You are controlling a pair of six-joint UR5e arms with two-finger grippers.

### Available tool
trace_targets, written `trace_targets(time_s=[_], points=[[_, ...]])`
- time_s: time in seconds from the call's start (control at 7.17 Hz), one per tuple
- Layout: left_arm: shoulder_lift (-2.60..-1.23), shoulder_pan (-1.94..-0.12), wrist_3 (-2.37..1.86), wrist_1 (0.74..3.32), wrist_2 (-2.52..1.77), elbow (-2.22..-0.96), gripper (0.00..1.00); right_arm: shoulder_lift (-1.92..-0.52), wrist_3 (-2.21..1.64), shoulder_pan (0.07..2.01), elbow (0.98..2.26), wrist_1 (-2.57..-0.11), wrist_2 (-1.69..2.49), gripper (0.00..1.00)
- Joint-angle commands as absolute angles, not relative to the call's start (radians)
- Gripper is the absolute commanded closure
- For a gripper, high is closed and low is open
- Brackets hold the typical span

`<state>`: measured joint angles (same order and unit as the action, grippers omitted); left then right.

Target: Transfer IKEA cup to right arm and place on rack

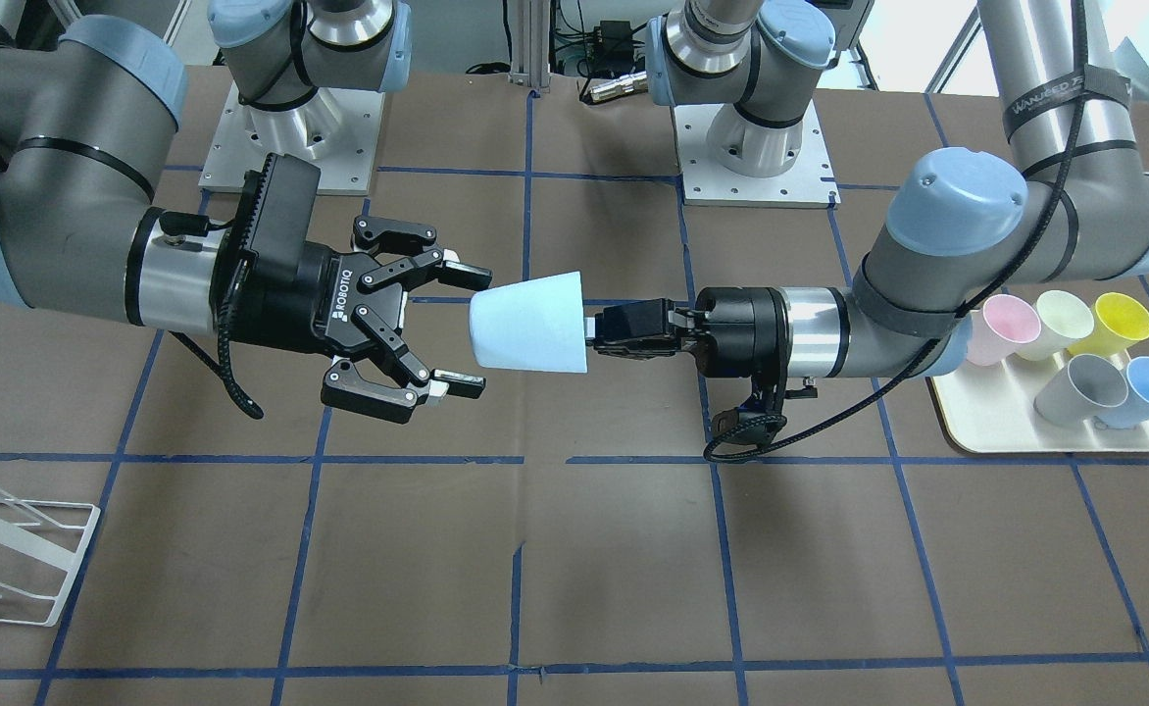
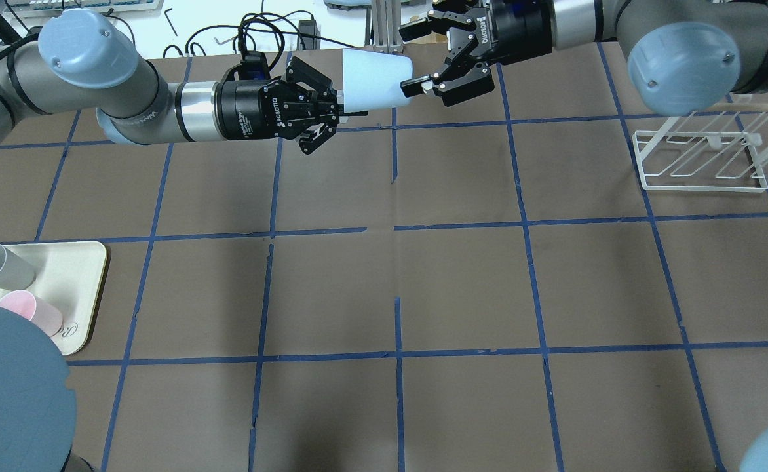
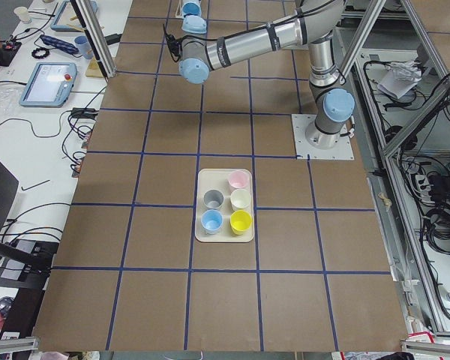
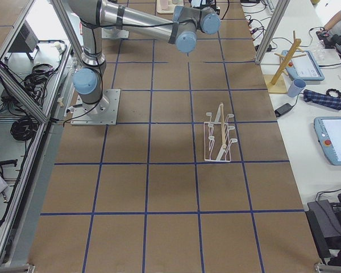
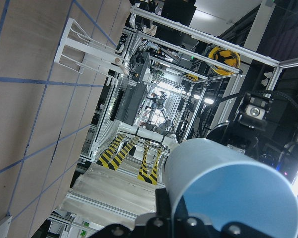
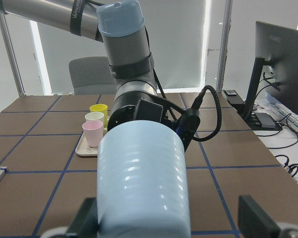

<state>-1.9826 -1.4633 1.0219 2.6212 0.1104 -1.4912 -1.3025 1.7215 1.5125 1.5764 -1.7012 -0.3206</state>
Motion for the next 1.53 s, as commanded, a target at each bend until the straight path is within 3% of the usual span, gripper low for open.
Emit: trace_targets(time_s=[0.0, 0.42, 0.56, 0.7, 0.98, 1.12, 1.39], points=[[-1.982, -1.463, 1.023, 2.622, 0.11, -1.491, 1.0, -1.298, 1.688, 1.516, 1.577, -1.697, -0.325, 0.0], [-1.98, -1.465, 1.023, 2.622, 0.11, -1.491, 1.0, -1.302, 1.675, 1.537, 1.624, -1.695, -0.327, 0.01], [-1.98, -1.465, 1.023, 2.622, 0.11, -1.491, 1.0, -1.304, 1.675, 1.537, 1.626, -1.694, -0.327, 0.16], [-1.979, -1.465, 1.023, 2.622, 0.11, -1.491, 1.0, -1.305, 1.677, 1.539, 1.626, -1.694, -0.327, 0.18], [-1.977, -1.465, 1.022, 2.622, 0.11, -1.491, 1.0, -1.312, 1.677, 1.542, 1.626, -1.694, -0.325, 0.36], [-1.977, -1.465, 1.023, 2.622, 0.11, -1.491, 1.0, -1.312, 1.677, 1.542, 1.625, -1.694, -0.324, 0.37], [-1.977, -1.465, 1.023, 2.622, 0.11, -1.491, 1.0, -1.325, 1.684, 1.542, 1.626, -1.694, -0.324, 0.57]])
